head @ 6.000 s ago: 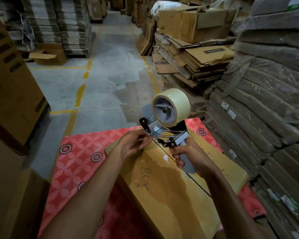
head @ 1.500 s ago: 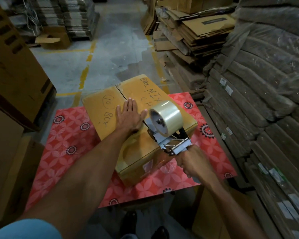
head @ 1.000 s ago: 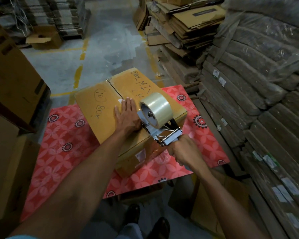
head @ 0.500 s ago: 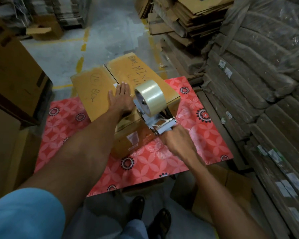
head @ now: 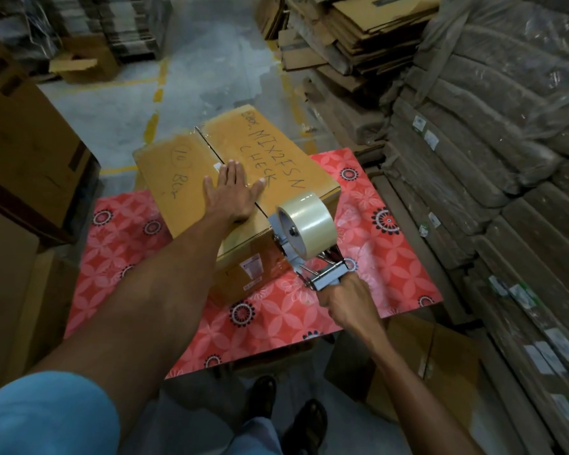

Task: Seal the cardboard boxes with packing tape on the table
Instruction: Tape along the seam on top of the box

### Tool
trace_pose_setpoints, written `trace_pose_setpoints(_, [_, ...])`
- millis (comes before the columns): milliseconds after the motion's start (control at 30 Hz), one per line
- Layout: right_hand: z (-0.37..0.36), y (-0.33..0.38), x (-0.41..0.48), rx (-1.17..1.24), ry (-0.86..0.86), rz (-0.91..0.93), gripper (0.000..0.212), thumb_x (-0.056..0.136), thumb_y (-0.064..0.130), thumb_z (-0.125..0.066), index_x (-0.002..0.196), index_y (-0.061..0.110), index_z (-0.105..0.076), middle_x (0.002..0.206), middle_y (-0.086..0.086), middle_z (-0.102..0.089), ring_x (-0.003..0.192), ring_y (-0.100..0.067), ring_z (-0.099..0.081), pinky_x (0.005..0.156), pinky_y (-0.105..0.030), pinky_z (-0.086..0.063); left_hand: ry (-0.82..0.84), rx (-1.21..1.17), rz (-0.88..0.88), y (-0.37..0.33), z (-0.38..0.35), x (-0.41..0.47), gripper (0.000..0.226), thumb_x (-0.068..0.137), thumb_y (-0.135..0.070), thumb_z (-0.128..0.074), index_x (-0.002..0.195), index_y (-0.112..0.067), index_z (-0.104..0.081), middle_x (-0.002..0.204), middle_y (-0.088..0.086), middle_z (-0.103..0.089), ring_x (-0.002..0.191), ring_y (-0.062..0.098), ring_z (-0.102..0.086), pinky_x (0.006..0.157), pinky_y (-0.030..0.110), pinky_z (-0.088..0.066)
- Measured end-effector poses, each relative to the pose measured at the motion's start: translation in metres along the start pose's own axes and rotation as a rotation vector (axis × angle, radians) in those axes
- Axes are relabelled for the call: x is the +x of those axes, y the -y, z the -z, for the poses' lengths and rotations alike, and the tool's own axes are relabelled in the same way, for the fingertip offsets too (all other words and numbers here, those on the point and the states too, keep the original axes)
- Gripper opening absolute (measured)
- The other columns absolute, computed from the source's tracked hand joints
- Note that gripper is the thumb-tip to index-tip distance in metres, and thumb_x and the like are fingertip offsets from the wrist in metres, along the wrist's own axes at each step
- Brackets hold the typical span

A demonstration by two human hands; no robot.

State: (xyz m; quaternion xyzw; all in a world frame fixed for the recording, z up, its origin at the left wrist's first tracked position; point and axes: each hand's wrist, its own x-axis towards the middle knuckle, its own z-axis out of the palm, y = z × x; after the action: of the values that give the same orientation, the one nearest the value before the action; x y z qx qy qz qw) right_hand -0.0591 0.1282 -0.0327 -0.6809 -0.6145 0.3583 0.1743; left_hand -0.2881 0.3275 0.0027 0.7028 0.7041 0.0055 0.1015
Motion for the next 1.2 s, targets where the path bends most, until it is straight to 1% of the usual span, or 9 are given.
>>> trace_pose_setpoints(133, [-0.005,0.002,0.005,0.283,-0.066,-0.045,0.028,0.067,-0.005,-0.061,0.055,0.017,-0.048,0.059,0.0,-0.055,0.052,-0.019,-0.051,0.045,-0.03,-0.039,-0.105,-0.019,-0.251,-0.01,-0.002,-0.023,0.082,0.095,-0.071,-0.004,0.156,-0.015,-0.015,0.167,0.01,-0.008,0.153,0.027,-0.009,0.121,0.062,-0.008])
trace_pose_setpoints(233, [-0.016,-0.003,0.014,0.148,-0.06,0.09,0.042,0.068,-0.005,-0.061,0.051,0.027,-0.039,0.058,0.01,-0.049,0.051,-0.008,-0.044,0.045,-0.014,-0.031,-0.007,0.095,-0.545,-0.007,-0.007,-0.044,0.072,0.096,-0.042,-0.012,0.16,-0.013,0.0,0.167,0.011,0.004,0.154,0.024,0.004,0.124,0.053,0.001])
trace_pose_setpoints(400, [-0.028,-0.014,0.017,0.032,-0.135,0.239,0.013,0.071,-0.012,-0.062,0.069,0.001,-0.065,0.065,-0.007,-0.059,0.058,-0.015,-0.046,0.054,-0.022,-0.03,0.005,0.126,-0.599,0.004,-0.012,-0.047,0.072,0.094,-0.038,-0.013,0.159,-0.018,0.01,0.166,0.004,0.015,0.153,0.02,0.013,0.124,0.049,0.006])
trace_pose_setpoints(500, [-0.039,-0.004,0.011,0.558,-0.026,-0.095,0.034,0.074,-0.016,-0.056,0.063,0.016,-0.057,0.054,0.005,-0.053,0.044,-0.01,-0.043,0.046,-0.023,-0.03,0.01,0.085,-0.587,0.0,-0.014,-0.047,0.068,0.099,-0.05,0.001,0.159,-0.02,0.009,0.165,0.0,0.015,0.153,0.017,0.014,0.125,0.048,0.005])
trace_pose_setpoints(600, [-0.055,-0.009,0.003,0.813,0.021,-0.293,0.025,0.069,-0.009,-0.055,0.061,0.013,-0.048,0.051,-0.002,-0.044,0.046,-0.017,-0.037,0.048,-0.031,-0.028,0.017,0.036,-0.565,-0.001,-0.013,-0.048,0.073,0.099,-0.063,0.003,0.159,-0.023,0.01,0.165,-0.003,0.015,0.152,0.013,0.016,0.125,0.048,0.004])
trace_pose_setpoints(733, [-0.05,-0.023,0.001,0.671,-0.214,-0.346,0.017,0.051,0.026,-0.069,0.061,0.017,-0.059,0.056,0.0,-0.057,0.051,-0.02,-0.048,0.049,-0.032,-0.036,0.036,0.053,-0.546,-0.002,-0.014,-0.05,0.083,0.094,-0.076,-0.006,0.159,-0.026,0.011,0.165,-0.007,0.017,0.152,0.011,0.017,0.124,0.045,0.006])
trace_pose_setpoints(900, [-0.014,-0.048,0.017,0.502,-0.526,-0.431,0.017,0.086,0.012,-0.069,0.095,-0.002,-0.071,0.078,-0.007,-0.061,0.072,-0.025,-0.057,0.058,-0.028,-0.033,0.01,0.074,-0.551,0.004,-0.018,-0.063,0.084,0.097,-0.07,-0.021,0.159,-0.024,0.013,0.165,-0.005,0.018,0.152,0.014,0.016,0.125,0.047,0.002])
trace_pose_setpoints(1067, [0.004,-0.103,0.051,0.183,-0.406,-0.551,0.041,0.087,0.014,-0.064,0.123,-0.003,-0.057,0.115,-0.02,-0.065,0.101,-0.038,-0.064,0.073,-0.033,-0.043,0.004,0.102,-0.514,0.003,-0.019,-0.083,0.08,0.101,-0.061,-0.024,0.158,-0.022,0.016,0.164,-0.002,0.021,0.152,0.016,0.018,0.125,0.047,0.002])
trace_pose_setpoints(1200, [-0.002,-0.118,0.06,0.061,-0.281,-0.556,0.045,0.09,0.018,-0.07,0.126,-0.006,-0.055,0.116,-0.022,-0.062,0.105,-0.04,-0.062,0.08,-0.039,-0.049,-0.048,0.156,-0.52,0.014,-0.031,-0.101,0.082,0.1,-0.063,-0.024,0.157,-0.021,0.017,0.164,-0.001,0.019,0.152,0.017,0.017,0.126,0.047,-0.003])
